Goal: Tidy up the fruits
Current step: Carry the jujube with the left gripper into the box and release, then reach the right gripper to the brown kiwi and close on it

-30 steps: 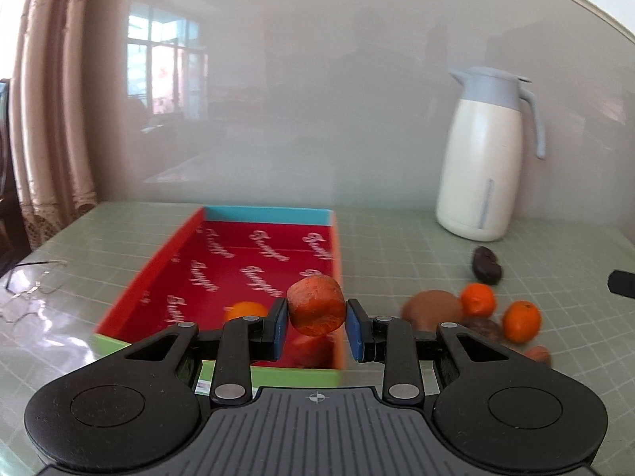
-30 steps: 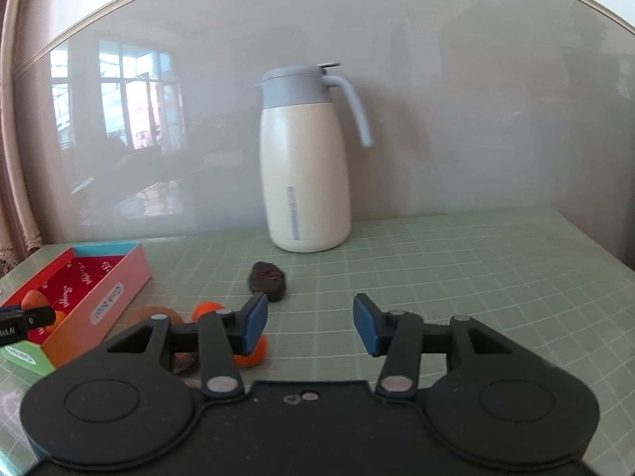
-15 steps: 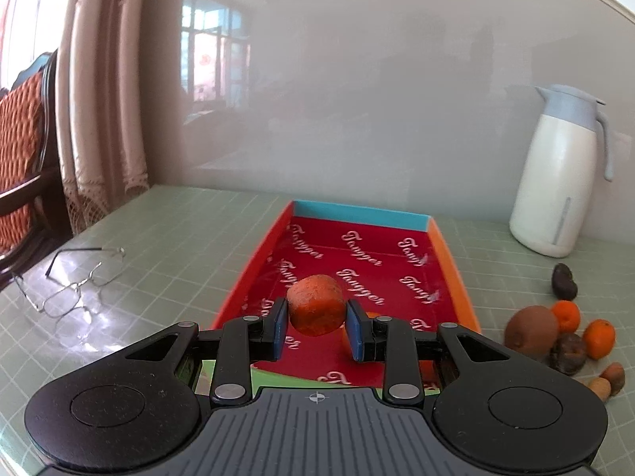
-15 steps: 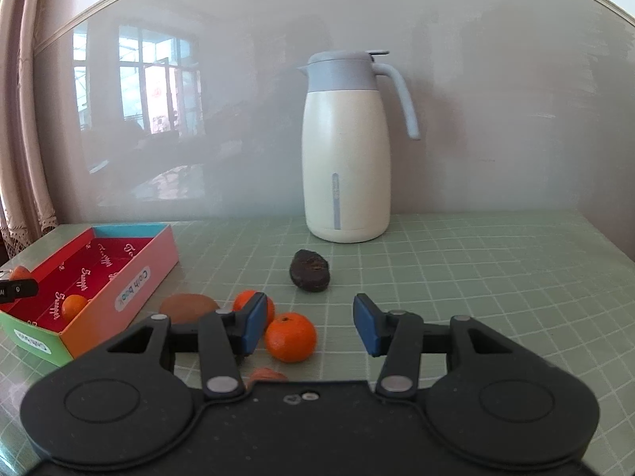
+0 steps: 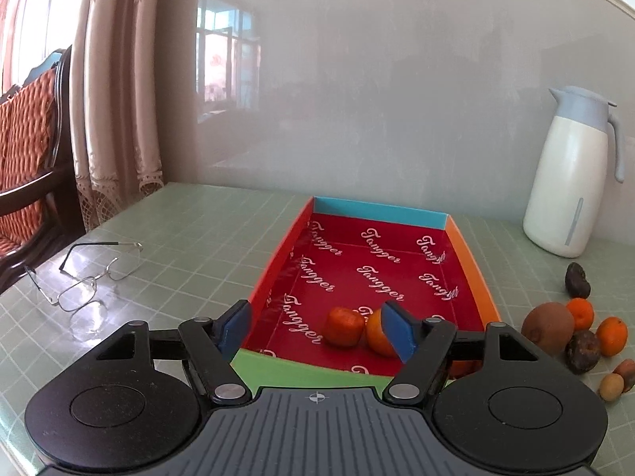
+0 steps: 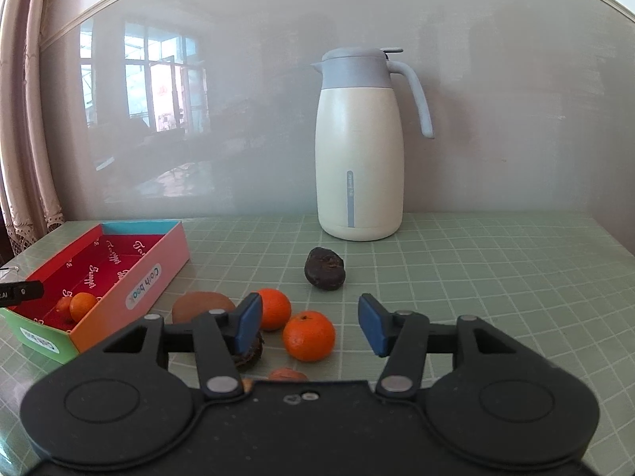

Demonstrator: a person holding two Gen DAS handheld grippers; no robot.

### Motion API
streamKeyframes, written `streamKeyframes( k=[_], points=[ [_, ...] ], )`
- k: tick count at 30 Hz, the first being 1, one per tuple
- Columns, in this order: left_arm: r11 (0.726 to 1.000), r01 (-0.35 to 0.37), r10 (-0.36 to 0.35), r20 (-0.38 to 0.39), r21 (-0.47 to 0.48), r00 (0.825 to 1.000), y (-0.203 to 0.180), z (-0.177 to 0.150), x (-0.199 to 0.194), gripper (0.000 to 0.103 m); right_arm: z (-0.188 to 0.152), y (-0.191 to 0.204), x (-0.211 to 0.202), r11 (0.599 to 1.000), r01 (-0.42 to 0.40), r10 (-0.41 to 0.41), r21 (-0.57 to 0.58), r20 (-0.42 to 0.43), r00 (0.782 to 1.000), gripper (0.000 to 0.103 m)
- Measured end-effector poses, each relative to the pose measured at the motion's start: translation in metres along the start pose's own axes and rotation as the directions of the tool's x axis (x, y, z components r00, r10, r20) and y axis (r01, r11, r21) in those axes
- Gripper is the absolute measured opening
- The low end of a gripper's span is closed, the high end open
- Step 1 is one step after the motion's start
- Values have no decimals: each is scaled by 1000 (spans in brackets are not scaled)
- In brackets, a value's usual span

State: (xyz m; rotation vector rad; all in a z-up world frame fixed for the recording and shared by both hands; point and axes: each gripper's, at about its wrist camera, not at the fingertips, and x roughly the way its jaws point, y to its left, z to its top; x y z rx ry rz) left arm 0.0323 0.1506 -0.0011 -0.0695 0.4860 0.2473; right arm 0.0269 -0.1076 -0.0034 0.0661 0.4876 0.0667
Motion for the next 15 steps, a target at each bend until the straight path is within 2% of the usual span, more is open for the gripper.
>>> streamKeyframes(
  k=[3, 5, 7, 9, 13, 15],
  points=[
    [1000, -5, 5, 9, 11, 1000, -2, 0, -3, 76, 1, -3, -2, 1000, 3, -3, 7, 5, 1000, 53],
    [999, -19, 19, 24, 31, 1000, -4, -1, -7, 95, 1, -5, -3, 1000, 6, -6, 12, 6, 1000, 53],
    [998, -32, 29, 54, 50, 998, -7, -2, -13, 102, 1, -7, -4, 1000, 10, -11, 16, 9, 1000, 54],
    [998, -34, 29, 71, 59, 997, -8, -2, -18, 103, 1, -11, -5, 1000, 14, -14, 21, 9, 1000, 54],
    [997, -41, 36, 59, 73, 998, -10, -2, -17, 103, 2, -14, -6, 1000, 15, -15, 25, 13, 1000, 54],
    [997, -41, 37, 62, 67, 997, -9, -1, -18, 103, 2, -13, -6, 1000, 4, -4, 25, 17, 1000, 58]
  ],
)
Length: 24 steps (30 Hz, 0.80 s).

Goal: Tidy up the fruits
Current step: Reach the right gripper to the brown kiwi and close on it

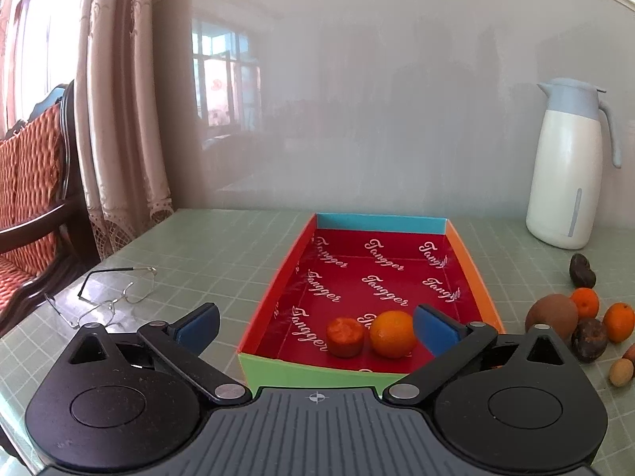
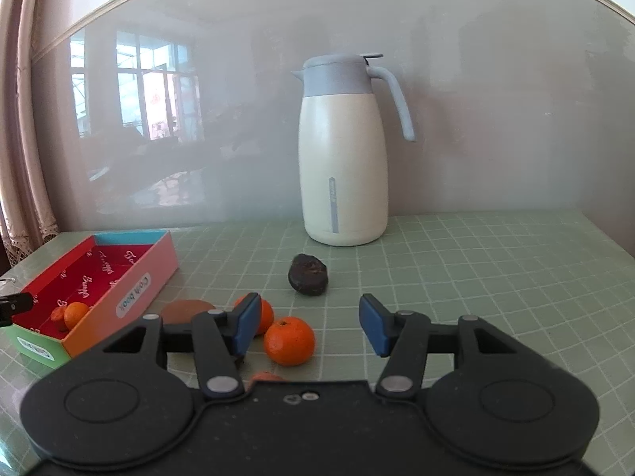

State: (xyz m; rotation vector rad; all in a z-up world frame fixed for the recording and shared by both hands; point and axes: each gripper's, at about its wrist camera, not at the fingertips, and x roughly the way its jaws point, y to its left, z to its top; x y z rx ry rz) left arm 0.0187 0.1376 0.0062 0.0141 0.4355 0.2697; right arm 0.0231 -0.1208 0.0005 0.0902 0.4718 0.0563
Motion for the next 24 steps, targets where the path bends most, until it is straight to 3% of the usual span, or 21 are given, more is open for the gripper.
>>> streamKeyframes(
  k=[3, 24],
  points=[
    [1000, -8, 8, 3, 0, 1000, 1, 0, -1, 103, 0, 8, 3, 1000, -26, 26, -15, 0, 1000, 64],
    [997, -71, 70, -39, -8, 997, 44, -11, 3, 103, -3, 85, 46, 976, -152, 141, -153, -81, 987, 67]
  ],
)
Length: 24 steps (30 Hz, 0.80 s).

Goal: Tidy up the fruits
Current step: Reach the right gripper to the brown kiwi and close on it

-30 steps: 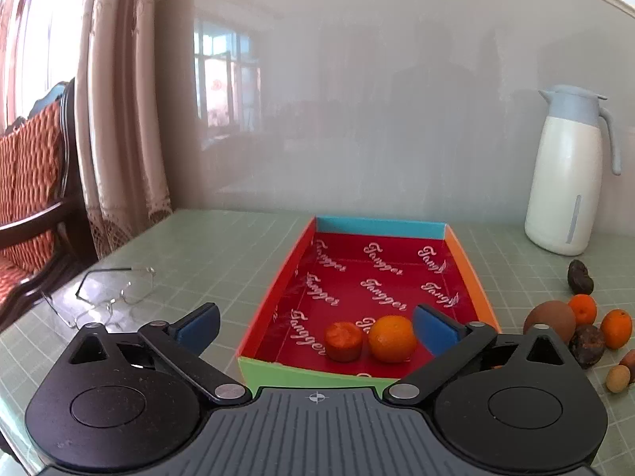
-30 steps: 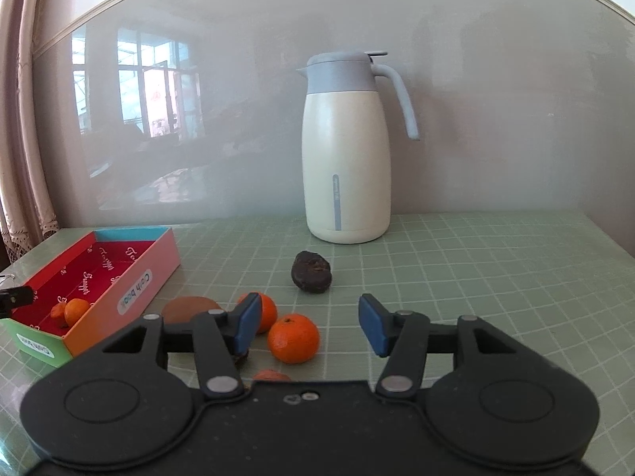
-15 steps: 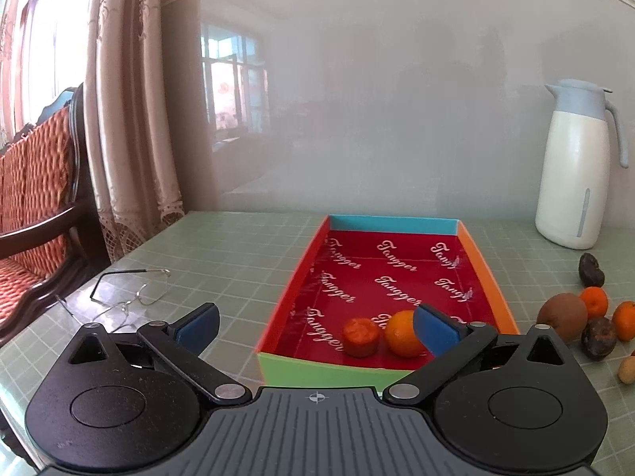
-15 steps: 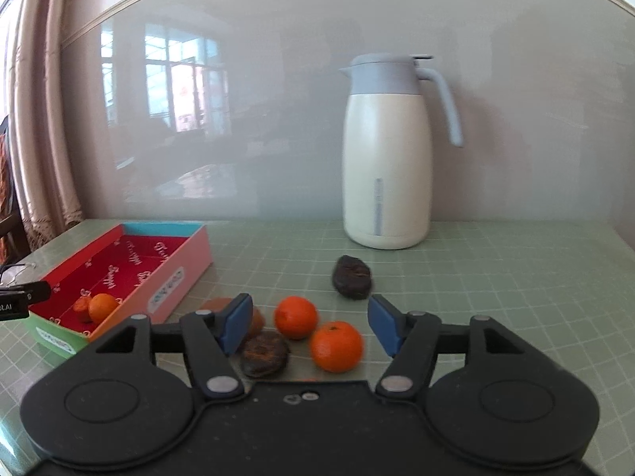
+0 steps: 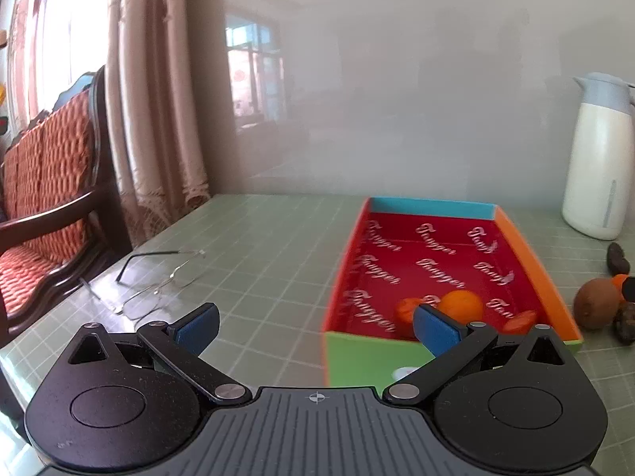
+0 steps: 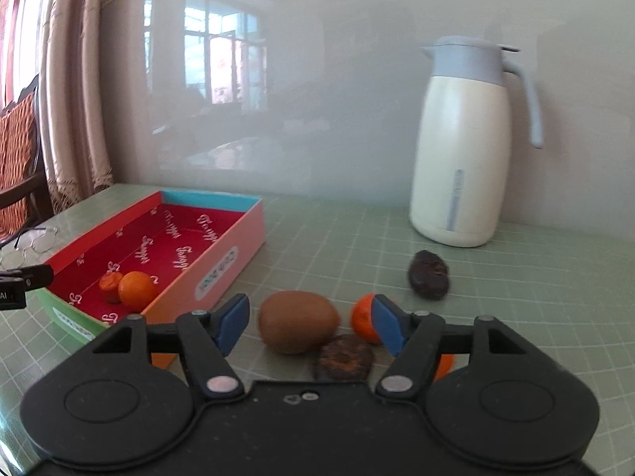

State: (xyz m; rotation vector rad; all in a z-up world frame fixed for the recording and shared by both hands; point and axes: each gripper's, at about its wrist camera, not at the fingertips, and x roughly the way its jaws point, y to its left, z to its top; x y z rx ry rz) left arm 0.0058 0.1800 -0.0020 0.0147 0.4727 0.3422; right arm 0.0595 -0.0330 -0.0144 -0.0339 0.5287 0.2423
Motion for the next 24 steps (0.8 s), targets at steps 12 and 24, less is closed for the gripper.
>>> streamKeyframes(
  k=[12, 24],
  points=[
    [997, -24, 24, -5, -69, 1000, 33, -6, 3, 103, 2, 18, 34, 997, 18, -24, -81, -75, 997, 67],
    [998, -39, 38, -15, -58, 999, 37, -8, 3, 103, -3, 35, 62, 974, 67, -93, -217, -115, 989, 70]
  ],
)
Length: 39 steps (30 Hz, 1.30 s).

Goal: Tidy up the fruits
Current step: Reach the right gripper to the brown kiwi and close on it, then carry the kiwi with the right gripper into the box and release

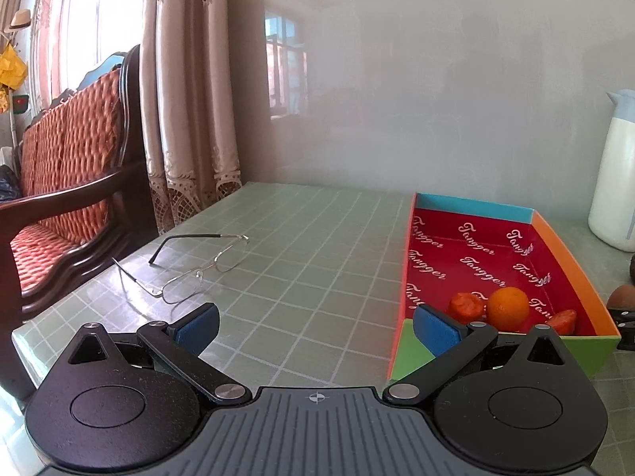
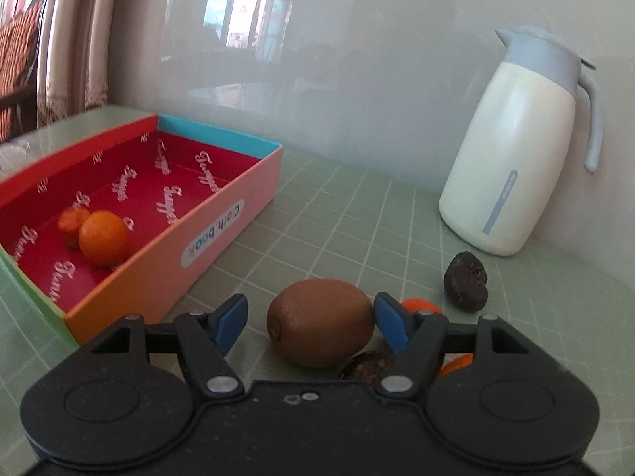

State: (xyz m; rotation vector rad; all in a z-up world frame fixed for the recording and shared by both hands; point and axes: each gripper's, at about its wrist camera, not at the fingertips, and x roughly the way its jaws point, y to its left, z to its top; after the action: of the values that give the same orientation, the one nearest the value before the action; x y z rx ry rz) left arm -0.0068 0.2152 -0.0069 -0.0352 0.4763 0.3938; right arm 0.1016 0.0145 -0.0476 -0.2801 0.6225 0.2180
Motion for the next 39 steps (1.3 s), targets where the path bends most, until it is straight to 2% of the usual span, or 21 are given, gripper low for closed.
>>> streamKeyframes(
  k=[1, 3, 4, 12, 28, 39],
  points=[
    [1000, -1, 1, -2, -1, 1000, 1, 0, 0, 103, 0, 1, 2, 1000, 7, -7, -10, -2, 1000, 69],
    [1000, -6, 6, -4, -2, 1000, 2, -1, 0, 103, 1, 1, 3, 1000, 20, -20, -23, -3, 1000, 58],
    [1000, -6, 6, -4, -5, 1000, 3, -1, 0, 103, 1, 0, 3, 999, 30, -30, -29, -2, 1000, 56],
    [1000, -6, 6, 1, -1, 1000, 3, -1, -2, 103, 0, -7, 0, 1000, -13, 13, 2, 15, 1000, 55],
    [1000, -30, 30, -9, 1, 1000, 14, -3, -3, 103, 16, -3, -28, 998, -51, 48, 27, 124, 991, 55],
    [998, -68, 68, -25, -13, 997, 36, -9, -3, 103, 30, 26, -49, 993, -121, 117, 10, 216, 969, 55]
  ],
)
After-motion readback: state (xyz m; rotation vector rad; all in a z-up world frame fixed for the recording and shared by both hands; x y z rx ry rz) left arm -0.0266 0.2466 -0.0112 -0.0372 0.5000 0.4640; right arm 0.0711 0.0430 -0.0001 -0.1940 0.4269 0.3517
